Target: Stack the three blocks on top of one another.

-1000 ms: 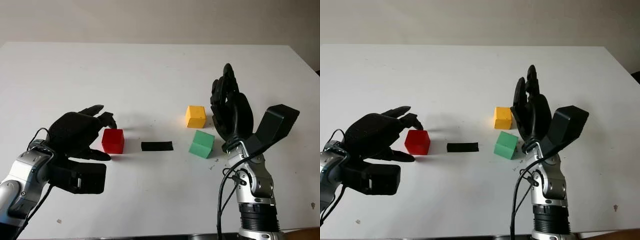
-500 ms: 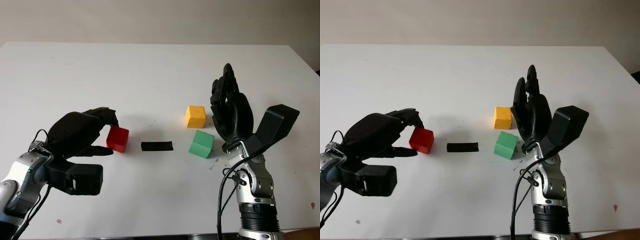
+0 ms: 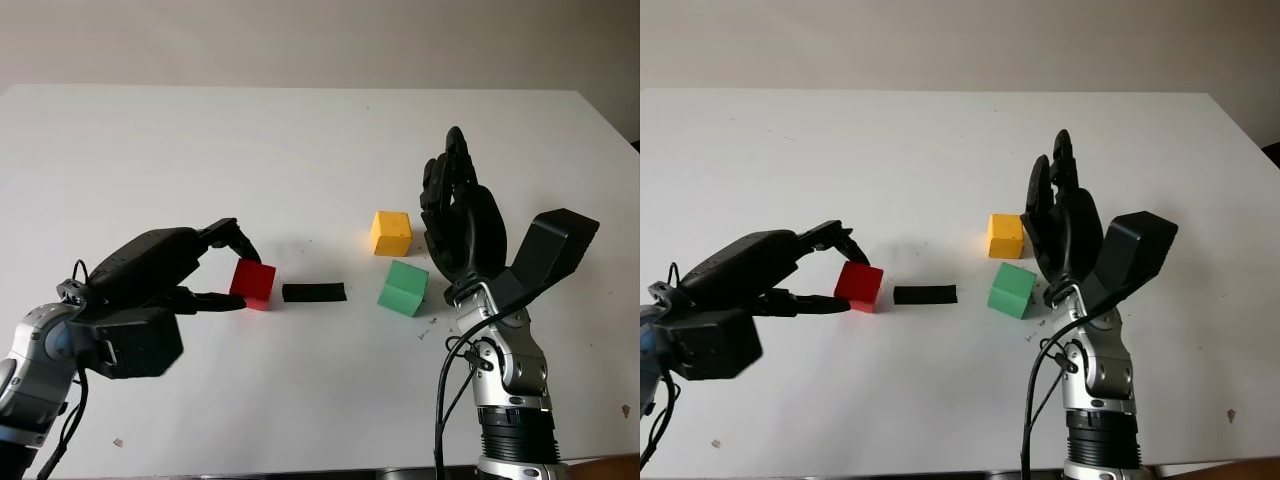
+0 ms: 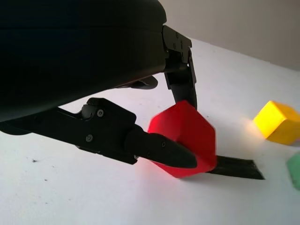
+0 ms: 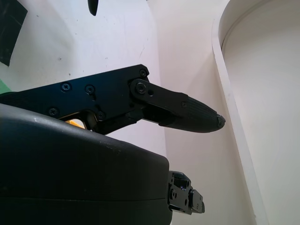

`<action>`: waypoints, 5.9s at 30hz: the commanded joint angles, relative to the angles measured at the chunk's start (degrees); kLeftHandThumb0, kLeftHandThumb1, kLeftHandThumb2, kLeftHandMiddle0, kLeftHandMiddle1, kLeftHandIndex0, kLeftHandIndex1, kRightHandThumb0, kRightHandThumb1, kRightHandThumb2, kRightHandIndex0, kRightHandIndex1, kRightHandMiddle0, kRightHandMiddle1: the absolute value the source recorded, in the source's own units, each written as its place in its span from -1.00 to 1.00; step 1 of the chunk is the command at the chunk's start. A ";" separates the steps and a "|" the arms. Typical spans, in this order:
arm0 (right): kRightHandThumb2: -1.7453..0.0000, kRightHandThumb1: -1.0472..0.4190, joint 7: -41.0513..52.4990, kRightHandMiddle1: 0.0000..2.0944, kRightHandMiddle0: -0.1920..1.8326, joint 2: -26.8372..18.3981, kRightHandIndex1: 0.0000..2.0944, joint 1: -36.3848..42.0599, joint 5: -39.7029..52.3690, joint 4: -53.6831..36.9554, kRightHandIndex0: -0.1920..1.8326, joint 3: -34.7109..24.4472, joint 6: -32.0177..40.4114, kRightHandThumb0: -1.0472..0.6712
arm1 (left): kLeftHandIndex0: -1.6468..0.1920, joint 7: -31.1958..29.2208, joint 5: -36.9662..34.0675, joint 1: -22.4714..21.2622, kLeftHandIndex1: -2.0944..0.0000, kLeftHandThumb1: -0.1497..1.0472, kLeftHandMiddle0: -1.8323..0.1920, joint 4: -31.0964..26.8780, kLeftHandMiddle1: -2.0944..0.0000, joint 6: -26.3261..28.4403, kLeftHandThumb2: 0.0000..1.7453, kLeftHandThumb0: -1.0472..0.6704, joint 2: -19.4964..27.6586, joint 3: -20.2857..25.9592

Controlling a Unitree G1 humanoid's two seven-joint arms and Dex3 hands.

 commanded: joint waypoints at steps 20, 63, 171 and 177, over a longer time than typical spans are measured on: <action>0.28 -1.00 -1.05 -1.00 -1.00 0.02 -1.00 0.20 0.22 -0.46 -1.00 -0.18 -0.29 -0.46 | 0.51 4.08 -6.62 -3.53 -0.13 1.00 0.57 0.84 0.96 -0.45 -0.87 -0.30 -10.54 1.42; 0.27 -1.00 -1.09 -1.00 -1.00 0.46 -1.00 0.78 0.87 -0.64 -1.00 -0.27 -0.84 -0.46 | 0.54 14.08 4.58 -5.47 -0.42 0.98 0.63 13.04 0.95 -3.07 -0.94 -0.31 -22.54 -8.72; 0.94 -0.72 18.43 -0.92 -0.42 -36.50 -0.94 -22.94 -49.62 16.29 -0.71 23.74 -16.18 -0.56 | 0.95 16.72 -23.72 -21.75 0.95 1.00 0.95 20.10 0.95 10.96 -0.50 -0.62 -29.67 11.52; 0.93 -0.75 17.99 -0.95 -0.46 -36.45 -0.95 -23.42 -53.33 18.29 -0.73 25.44 -16.77 -0.55 | 0.95 16.54 -24.12 -21.69 0.95 1.00 0.95 20.07 0.95 10.97 -0.51 -0.61 -29.83 11.55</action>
